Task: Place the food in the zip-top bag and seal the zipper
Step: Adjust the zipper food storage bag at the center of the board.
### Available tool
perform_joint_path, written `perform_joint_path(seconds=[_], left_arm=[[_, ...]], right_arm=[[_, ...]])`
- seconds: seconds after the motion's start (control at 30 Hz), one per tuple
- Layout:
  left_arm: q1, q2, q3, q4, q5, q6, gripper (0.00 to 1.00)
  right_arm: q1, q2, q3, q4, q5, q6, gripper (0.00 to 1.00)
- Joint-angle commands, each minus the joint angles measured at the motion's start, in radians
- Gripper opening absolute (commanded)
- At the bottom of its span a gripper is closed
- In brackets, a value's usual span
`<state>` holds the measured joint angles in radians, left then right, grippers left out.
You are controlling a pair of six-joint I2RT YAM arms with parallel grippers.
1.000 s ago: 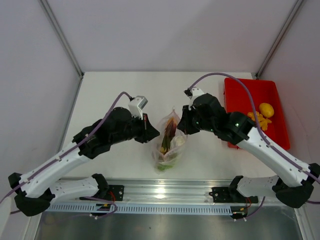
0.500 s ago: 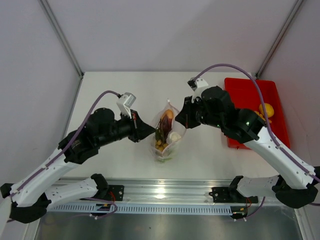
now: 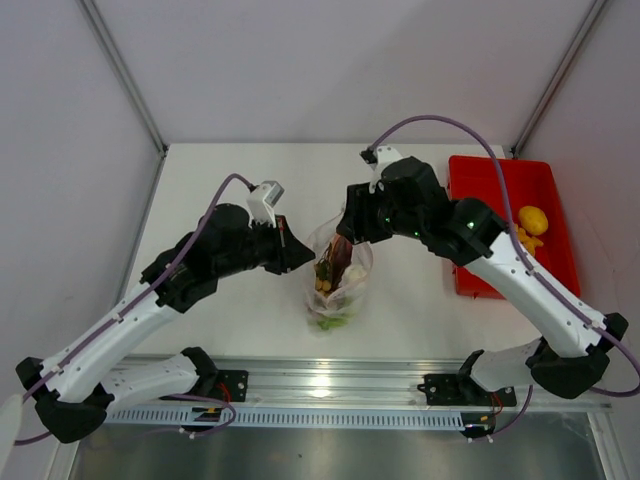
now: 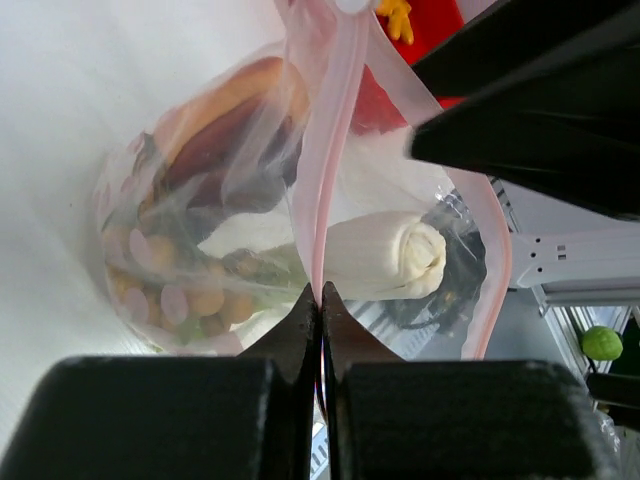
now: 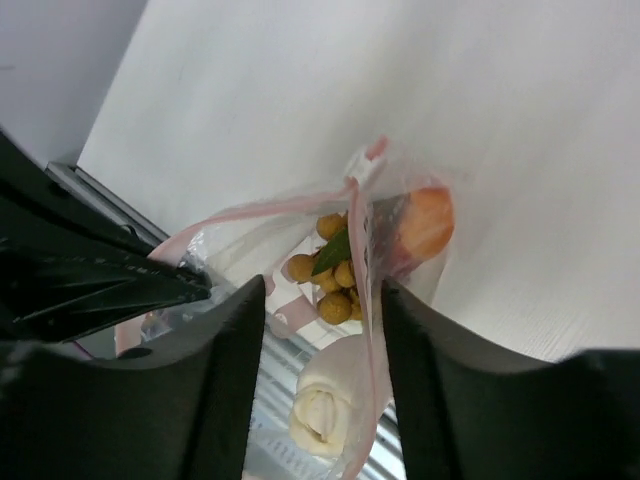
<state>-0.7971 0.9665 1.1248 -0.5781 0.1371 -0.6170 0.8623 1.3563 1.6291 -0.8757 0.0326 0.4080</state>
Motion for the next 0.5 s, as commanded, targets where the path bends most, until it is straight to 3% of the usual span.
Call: perform_joint_path(seconds=[0.0,0.17,0.23,0.3,0.47], left_arm=[[0.022,-0.014,0.04,0.02,0.01,0.023,0.01],[0.047,-0.037,0.009,0.017,0.009,0.014,0.01],[0.052,-0.046,0.001,0.018,0.015,0.01,0.01],[0.052,-0.054,-0.006,0.021,0.019,0.008,0.01],[0.052,-0.063,-0.014,0.023,0.035,0.003,0.01]], right_arm=[[-0.002,-0.058,0.112,-0.063,0.067,-0.017,0.55],[-0.02,-0.118,0.216,-0.105,0.255,-0.038,0.73],[-0.086,-0.117,0.248,-0.129,0.309,-0.049,0.81],[-0.179,-0.102,0.273,-0.144,0.305,-0.055,0.83],[-0.57,-0.056,0.181,-0.062,0.236,-0.038,0.86]])
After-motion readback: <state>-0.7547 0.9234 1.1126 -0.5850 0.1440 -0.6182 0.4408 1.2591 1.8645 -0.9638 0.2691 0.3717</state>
